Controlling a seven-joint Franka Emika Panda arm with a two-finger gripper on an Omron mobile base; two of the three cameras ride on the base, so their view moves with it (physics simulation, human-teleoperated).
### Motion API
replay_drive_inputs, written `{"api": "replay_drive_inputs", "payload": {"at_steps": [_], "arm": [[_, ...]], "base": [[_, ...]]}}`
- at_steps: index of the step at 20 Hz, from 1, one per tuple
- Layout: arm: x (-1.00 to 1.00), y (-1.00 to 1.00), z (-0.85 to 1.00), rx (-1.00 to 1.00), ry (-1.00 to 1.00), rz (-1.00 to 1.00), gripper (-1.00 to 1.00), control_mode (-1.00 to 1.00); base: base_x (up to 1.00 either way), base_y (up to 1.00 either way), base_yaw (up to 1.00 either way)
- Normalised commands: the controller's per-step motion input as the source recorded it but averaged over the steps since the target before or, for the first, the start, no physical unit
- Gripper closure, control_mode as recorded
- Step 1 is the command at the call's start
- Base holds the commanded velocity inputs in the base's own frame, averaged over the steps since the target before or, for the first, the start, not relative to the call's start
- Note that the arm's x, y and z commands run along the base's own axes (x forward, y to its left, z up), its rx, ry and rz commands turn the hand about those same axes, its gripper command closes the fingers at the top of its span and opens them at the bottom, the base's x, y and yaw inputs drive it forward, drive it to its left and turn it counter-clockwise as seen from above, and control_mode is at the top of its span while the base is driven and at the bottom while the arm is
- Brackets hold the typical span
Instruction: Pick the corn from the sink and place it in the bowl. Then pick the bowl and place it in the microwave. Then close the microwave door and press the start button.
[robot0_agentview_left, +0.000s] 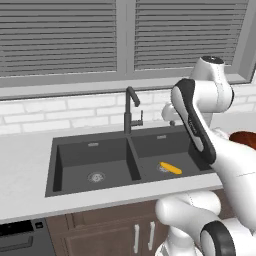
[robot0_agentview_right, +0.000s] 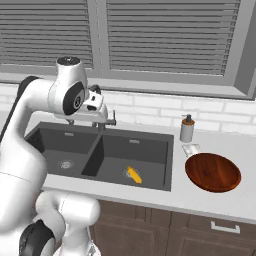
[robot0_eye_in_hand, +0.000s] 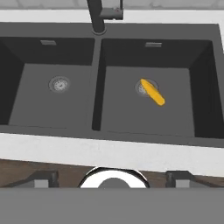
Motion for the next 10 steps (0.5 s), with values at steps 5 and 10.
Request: {"api": "replay_drive_inputs", "payload": {"at_steps": [5,10], "arm": [[0.00,-0.43,-0.70,0.00,0.04,0.09,-1.00,-1.00],[0.00,-0.42,-0.64,0.00,0.00,0.11,-1.00,-1.00]], "base": [[0.00,0.00,0.00],[0.00,0.00,0.00]]}}
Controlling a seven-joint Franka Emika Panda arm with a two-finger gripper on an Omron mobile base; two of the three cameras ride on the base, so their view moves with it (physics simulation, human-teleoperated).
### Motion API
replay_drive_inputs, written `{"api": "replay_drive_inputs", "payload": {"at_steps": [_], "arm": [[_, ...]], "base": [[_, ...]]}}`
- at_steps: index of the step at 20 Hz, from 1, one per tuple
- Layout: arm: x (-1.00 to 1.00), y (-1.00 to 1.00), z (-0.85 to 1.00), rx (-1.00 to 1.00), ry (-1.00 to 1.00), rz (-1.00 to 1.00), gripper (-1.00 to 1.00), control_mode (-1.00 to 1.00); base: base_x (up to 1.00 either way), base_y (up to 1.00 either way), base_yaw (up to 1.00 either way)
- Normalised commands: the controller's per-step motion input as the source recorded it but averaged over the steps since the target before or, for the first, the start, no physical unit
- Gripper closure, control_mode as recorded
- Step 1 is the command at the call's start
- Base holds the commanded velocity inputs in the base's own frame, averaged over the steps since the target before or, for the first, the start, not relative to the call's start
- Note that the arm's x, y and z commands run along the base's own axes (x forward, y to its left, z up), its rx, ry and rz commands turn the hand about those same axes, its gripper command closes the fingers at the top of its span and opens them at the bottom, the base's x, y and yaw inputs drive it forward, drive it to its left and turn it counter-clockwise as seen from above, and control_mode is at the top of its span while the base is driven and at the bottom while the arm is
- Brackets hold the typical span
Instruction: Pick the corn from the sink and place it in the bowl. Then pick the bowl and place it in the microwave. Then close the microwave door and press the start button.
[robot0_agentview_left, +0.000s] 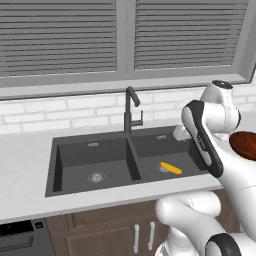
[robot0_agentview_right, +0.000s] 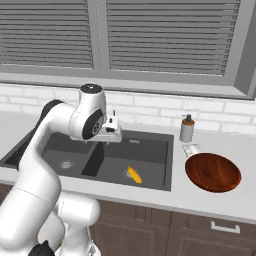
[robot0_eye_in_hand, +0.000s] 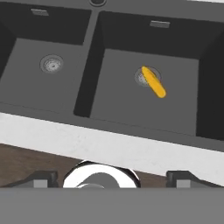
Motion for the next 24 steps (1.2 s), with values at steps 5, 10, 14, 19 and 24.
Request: {"api": "replay_drive_inputs", "payload": {"at_steps": [5,10,14,19,24], "arm": [[0.13,-0.29,-0.65,-0.01,0.00,0.09,-1.00,-1.00],[0.31,-0.09,-0.52,-0.05,0.00,0.02,-1.00,-1.00],[0.55,-0.16,-0.53,-0.02,0.00,0.01,-1.00,-1.00],[0.59,-0.34,-0.53,0.00,0.00,0.04,-1.00,-1.00],[0.56,-0.26,-0.40,0.00,0.05,0.03,-1.00,-1.00]], "base": [[0.00,0.00,0.00],[0.00,0.00,0.00],[0.00,0.00,0.00],[0.00,0.00,0.00],[0.00,0.00,0.00]]}}
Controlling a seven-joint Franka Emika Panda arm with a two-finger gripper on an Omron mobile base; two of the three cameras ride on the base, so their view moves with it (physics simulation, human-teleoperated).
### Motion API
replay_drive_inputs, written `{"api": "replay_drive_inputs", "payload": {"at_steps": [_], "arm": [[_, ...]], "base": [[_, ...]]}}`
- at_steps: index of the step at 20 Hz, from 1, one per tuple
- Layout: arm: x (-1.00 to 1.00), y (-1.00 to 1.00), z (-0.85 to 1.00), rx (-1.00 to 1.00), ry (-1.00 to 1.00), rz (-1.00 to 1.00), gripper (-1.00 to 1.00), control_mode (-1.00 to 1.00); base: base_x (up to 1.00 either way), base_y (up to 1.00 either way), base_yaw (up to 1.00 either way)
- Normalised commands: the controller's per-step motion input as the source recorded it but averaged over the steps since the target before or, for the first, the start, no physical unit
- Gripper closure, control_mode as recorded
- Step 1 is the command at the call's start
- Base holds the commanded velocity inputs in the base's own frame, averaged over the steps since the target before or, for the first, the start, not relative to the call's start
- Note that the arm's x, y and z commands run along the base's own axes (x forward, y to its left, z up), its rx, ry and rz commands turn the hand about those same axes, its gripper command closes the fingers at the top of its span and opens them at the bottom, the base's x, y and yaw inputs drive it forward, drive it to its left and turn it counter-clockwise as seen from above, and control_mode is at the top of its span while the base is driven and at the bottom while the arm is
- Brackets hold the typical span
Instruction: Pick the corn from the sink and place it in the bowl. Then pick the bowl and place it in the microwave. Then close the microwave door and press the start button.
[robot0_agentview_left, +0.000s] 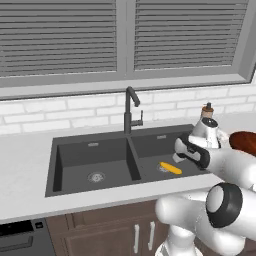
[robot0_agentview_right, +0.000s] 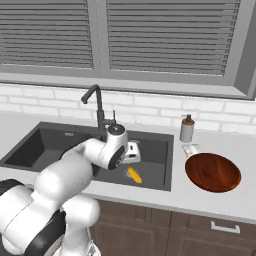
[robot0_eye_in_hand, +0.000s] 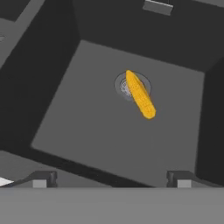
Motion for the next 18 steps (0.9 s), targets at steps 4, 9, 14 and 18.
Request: {"api": "replay_drive_inputs", "payload": {"at_steps": [4,9,14,18], "arm": [[0.60,-0.10,-0.34,0.00,0.10,0.02,-1.00,-1.00],[0.49,-0.10,-0.26,0.00,0.11,0.03,-1.00,-1.00],[0.24,-0.21,-0.16,0.00,0.07,0.06,-1.00,-1.00],[0.14,-0.09,-0.08,0.01,0.06,0.03,-1.00,-1.00]], "base": [[0.00,0.00,0.00],[0.00,0.00,0.00],[0.00,0.00,0.00],[0.00,0.00,0.00]]}}
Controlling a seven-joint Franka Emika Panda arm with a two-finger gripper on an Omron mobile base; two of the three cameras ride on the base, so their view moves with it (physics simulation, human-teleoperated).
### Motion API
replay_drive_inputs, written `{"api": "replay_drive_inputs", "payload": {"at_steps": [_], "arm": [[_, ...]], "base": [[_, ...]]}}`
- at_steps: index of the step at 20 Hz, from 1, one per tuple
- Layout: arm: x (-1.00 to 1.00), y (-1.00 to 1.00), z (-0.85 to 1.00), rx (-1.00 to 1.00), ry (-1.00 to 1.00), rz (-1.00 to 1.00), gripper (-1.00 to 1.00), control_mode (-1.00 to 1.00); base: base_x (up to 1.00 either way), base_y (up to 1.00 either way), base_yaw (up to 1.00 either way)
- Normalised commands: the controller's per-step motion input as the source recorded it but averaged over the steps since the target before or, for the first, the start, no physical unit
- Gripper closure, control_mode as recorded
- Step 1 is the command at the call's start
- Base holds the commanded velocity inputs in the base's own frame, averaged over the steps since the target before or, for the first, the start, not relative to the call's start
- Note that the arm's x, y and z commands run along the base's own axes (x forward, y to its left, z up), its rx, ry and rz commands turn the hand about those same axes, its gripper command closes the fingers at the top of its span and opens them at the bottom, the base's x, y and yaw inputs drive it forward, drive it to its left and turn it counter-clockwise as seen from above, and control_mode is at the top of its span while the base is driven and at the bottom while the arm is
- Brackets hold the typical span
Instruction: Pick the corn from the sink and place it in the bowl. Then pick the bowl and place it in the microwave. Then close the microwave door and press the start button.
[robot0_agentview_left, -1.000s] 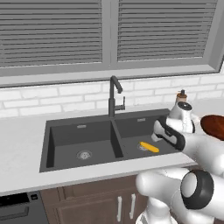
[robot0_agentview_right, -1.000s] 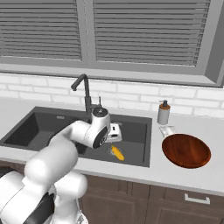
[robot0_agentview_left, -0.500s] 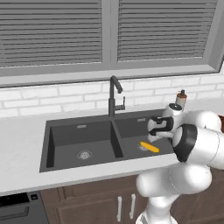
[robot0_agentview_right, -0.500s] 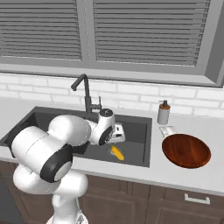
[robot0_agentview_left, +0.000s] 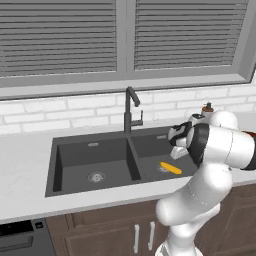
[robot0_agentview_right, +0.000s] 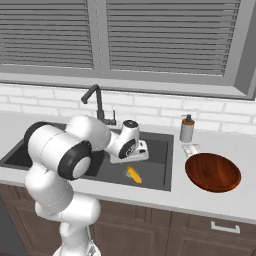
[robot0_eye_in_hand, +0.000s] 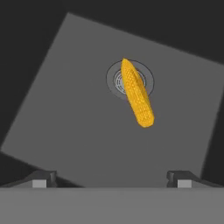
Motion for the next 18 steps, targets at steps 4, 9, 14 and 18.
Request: {"api": "replay_drive_inputs", "payload": {"at_steps": [4,9,14,18], "arm": [[0.21,0.00,-0.29,0.00,0.00,0.00,-1.00,-1.00],[0.25,0.00,-0.34,0.00,0.00,0.00,-1.00,-1.00],[0.28,0.00,-0.33,0.00,0.01,0.01,-1.00,-1.00],[0.34,-0.01,-0.20,0.00,0.00,0.02,-1.00,-1.00]], "base": [[0.00,0.00,0.00],[0.00,0.00,0.00],[0.00,0.00,0.00],[0.00,0.00,0.00]]}}
